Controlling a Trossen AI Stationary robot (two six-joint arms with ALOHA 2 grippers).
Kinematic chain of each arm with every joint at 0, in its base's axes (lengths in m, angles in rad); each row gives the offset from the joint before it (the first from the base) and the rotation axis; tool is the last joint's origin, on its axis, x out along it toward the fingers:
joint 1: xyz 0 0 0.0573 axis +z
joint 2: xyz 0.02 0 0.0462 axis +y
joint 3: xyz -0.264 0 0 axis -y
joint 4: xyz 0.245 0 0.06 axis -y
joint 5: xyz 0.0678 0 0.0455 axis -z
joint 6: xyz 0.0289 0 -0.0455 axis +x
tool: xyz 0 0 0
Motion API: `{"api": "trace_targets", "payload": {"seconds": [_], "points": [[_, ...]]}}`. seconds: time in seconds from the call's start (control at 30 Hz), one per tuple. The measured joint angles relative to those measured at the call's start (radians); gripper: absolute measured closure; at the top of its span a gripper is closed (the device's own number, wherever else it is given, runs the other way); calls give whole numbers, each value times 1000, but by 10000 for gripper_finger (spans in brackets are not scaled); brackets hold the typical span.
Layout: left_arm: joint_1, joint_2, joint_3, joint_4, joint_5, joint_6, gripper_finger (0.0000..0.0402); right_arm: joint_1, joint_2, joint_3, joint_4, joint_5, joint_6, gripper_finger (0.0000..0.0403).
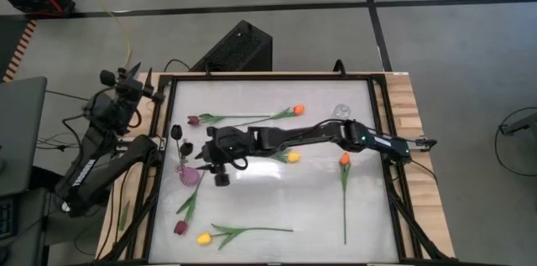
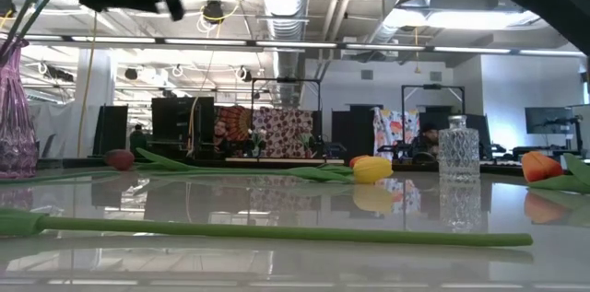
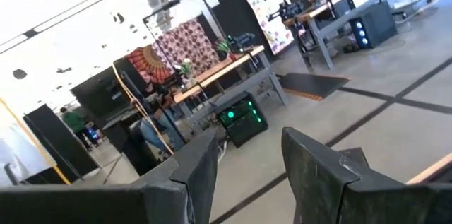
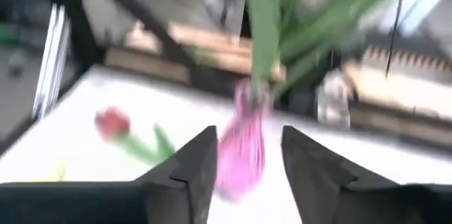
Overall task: Sort flowers into vase by color
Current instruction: Put the top red tulip into the purple vase
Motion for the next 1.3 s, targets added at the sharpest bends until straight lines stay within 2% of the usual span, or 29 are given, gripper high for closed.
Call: {"api": "trace_targets", "payload": {"seconds": [0.2, 0.4, 0.5, 0.63, 0.8, 0.93, 1.1, 1.23, 1.3], "points": [[0, -24, 0, 0, 1, -22, 252, -22, -118, 0, -476, 0, -41, 167], [0, 50, 1, 42, 136, -89, 252, -69, -219, -23, -872, 1, 46, 164], [-1, 135, 1, 43, 157, -107, 253, -94, -257, -86, -945, 8, 82, 171], [-1, 258, 21, 17, 158, -95, 252, -113, -333, -237, -917, 83, 115, 179], [-4, 381, 80, -4, 157, -153, 253, -132, -436, -478, -828, 88, 115, 182], [-23, 527, 127, -6, 155, -167, 253, -132, -562, -713, -653, 87, 115, 182], [-61, 745, 260, -4, 124, -185, 253, -117, -703, -963, -393, 84, 204, 182], [-109, 945, 390, -109, 217, -204, 253, -62, -780, -1133, -137, 85, 237, 182], [-137, 1045, 449, -176, 265, -181, 253, -30, -791, -1214, -2, 104, 203, 182]]}}
